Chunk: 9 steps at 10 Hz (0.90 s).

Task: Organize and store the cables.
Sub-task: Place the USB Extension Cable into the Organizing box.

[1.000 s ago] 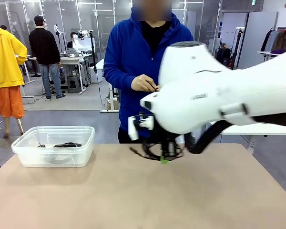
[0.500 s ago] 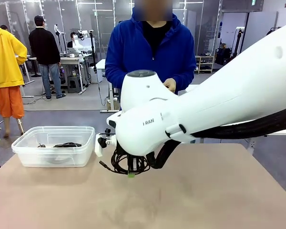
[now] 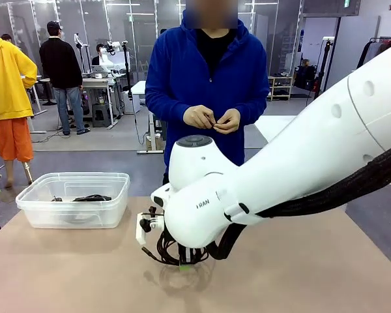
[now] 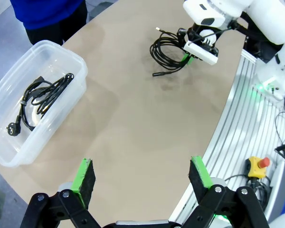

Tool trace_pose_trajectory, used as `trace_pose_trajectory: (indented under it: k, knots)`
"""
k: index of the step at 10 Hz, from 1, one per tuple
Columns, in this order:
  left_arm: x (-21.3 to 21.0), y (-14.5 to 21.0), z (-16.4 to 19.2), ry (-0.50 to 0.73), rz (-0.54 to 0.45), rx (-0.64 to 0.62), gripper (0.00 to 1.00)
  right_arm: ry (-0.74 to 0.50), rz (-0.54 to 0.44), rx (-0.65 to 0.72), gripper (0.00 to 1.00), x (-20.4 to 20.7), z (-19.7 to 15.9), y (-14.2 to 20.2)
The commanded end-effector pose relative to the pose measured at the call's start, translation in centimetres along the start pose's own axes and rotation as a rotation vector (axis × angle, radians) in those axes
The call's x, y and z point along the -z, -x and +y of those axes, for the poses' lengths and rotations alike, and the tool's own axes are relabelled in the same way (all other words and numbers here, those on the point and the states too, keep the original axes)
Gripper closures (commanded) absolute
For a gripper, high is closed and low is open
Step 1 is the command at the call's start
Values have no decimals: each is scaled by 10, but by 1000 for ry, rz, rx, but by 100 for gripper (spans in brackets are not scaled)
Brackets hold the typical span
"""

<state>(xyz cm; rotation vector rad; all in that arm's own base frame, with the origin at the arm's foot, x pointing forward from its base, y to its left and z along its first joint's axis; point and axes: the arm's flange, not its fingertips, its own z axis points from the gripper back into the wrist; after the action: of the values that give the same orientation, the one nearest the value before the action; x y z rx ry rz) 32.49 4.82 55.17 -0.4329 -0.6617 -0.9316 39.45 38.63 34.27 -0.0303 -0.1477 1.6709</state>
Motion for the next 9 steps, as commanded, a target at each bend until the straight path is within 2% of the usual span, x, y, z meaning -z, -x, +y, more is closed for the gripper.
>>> trace_pose_trajectory:
  k: [1, 2, 8, 9]
  knots:
    - [1, -1, 0, 0, 9, -13, 0, 25, 16, 7, 100, 0, 3, -2]
    - [1, -1, 0, 0, 9, -13, 0, 8, 10, 12, 82, 0, 4, -1]
    - [1, -1, 0, 0, 9, -13, 0, -10, -16, 34, 3, -8, 3, 4]
    - [1, -1, 0, 0, 9, -13, 0, -8, -32, 53, 0, -19, 5, 8]
